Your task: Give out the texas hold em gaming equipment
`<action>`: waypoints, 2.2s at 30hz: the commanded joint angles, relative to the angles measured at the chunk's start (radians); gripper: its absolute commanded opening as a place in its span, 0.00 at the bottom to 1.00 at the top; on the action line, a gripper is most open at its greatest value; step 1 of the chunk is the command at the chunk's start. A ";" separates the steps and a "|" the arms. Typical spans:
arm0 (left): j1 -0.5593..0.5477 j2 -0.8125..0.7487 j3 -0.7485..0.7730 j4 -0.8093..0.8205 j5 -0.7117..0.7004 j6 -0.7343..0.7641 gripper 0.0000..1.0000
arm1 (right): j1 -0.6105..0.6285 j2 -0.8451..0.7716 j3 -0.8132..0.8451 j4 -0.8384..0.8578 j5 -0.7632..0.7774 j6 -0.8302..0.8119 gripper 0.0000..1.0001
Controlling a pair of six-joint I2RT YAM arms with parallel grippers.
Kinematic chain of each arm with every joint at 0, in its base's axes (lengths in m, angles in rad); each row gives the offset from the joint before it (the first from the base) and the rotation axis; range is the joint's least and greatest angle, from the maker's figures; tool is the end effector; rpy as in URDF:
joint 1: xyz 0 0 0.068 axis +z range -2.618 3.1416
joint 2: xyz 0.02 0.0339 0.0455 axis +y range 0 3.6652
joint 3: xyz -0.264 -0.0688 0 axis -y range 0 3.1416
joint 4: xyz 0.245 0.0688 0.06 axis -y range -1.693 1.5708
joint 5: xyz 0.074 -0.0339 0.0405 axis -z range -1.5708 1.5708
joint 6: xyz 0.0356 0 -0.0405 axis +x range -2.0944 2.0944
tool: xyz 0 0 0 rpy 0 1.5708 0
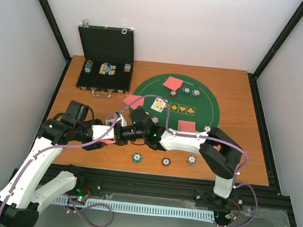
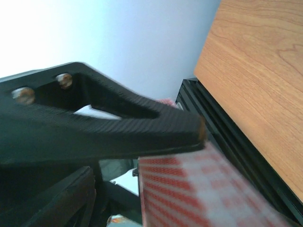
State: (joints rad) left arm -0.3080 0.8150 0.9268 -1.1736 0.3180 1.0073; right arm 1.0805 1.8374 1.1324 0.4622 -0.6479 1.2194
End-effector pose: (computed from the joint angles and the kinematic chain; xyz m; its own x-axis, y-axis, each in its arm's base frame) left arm 0.1188 -0.0495 0.2984 -0.0783 0.8676 -0.4911 0.9348 0.2350 0.2661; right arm 0.1762 0.3757 0.2305 -0.9584 -0.2057 -0.1979 -0.2308 0.1505 0.9613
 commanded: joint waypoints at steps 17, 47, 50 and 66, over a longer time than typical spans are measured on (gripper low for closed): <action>-0.005 -0.022 0.038 0.020 0.020 0.003 0.38 | -0.013 0.008 -0.052 -0.011 0.010 0.019 0.54; -0.005 -0.033 0.032 0.019 0.002 0.011 0.37 | -0.065 -0.123 -0.196 -0.123 0.029 -0.046 0.46; -0.005 -0.031 0.032 0.020 0.002 0.014 0.37 | -0.082 -0.143 -0.212 -0.128 0.026 -0.052 0.46; -0.005 -0.027 0.003 0.038 0.000 0.014 0.37 | -0.079 -0.253 -0.174 -0.181 0.036 -0.053 0.26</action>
State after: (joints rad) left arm -0.3096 0.7967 0.9264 -1.1713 0.2962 1.0080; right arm 0.9993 1.6283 0.9421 0.3351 -0.6361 1.1721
